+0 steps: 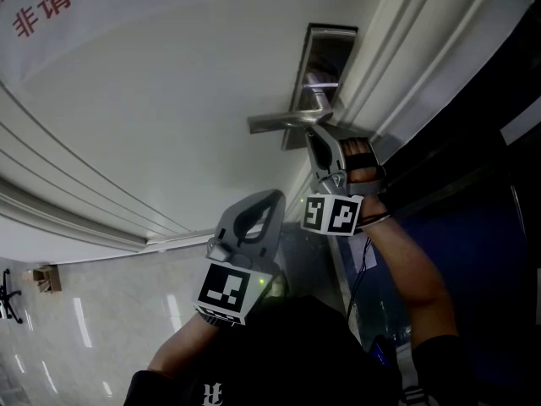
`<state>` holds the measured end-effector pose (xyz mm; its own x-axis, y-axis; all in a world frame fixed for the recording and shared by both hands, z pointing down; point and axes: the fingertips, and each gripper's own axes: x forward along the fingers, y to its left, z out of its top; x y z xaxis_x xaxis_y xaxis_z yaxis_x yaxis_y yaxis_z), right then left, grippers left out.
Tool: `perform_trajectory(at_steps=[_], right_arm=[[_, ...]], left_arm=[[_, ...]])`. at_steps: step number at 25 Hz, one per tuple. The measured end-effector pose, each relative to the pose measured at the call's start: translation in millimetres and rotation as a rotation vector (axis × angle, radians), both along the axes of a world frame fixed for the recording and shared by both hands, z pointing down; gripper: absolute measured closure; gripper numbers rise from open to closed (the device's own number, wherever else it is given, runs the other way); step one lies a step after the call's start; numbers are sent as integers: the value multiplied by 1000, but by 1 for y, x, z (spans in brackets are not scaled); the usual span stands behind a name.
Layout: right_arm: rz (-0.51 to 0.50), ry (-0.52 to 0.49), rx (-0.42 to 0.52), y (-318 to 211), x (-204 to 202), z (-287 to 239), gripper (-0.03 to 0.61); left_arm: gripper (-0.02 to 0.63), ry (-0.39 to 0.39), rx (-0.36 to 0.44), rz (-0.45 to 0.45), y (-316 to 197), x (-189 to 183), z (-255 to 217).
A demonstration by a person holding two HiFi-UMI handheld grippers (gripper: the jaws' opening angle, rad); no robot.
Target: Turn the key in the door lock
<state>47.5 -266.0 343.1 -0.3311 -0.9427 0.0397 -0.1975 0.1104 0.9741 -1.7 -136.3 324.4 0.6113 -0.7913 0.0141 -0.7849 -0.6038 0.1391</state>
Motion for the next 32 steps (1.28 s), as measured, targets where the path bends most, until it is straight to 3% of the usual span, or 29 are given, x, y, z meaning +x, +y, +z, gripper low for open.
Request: perform_trajectory(at_steps=[5, 12, 17, 25, 29, 32], right_arm=[[21, -237, -84, -1, 1, -3, 549], [23, -714, -274, -4, 6, -7, 555], [6, -1161, -464, -7, 13, -5, 554], [-79, -2051, -855, -10, 22, -1, 554], [-97, -2386, -996, -10, 26, 8, 555], [-147, -2539, -1078, -11, 26, 10, 555]], left_arm=[[606, -5, 2, 3, 1, 2, 0], [606, -14, 0, 2, 2, 2, 0], [606, -16, -3, 2, 2, 2, 0], [606, -17, 5, 10, 3, 4, -2], [606, -17, 3, 11, 4, 4, -2], [606, -17, 1, 9, 4, 3, -1]])
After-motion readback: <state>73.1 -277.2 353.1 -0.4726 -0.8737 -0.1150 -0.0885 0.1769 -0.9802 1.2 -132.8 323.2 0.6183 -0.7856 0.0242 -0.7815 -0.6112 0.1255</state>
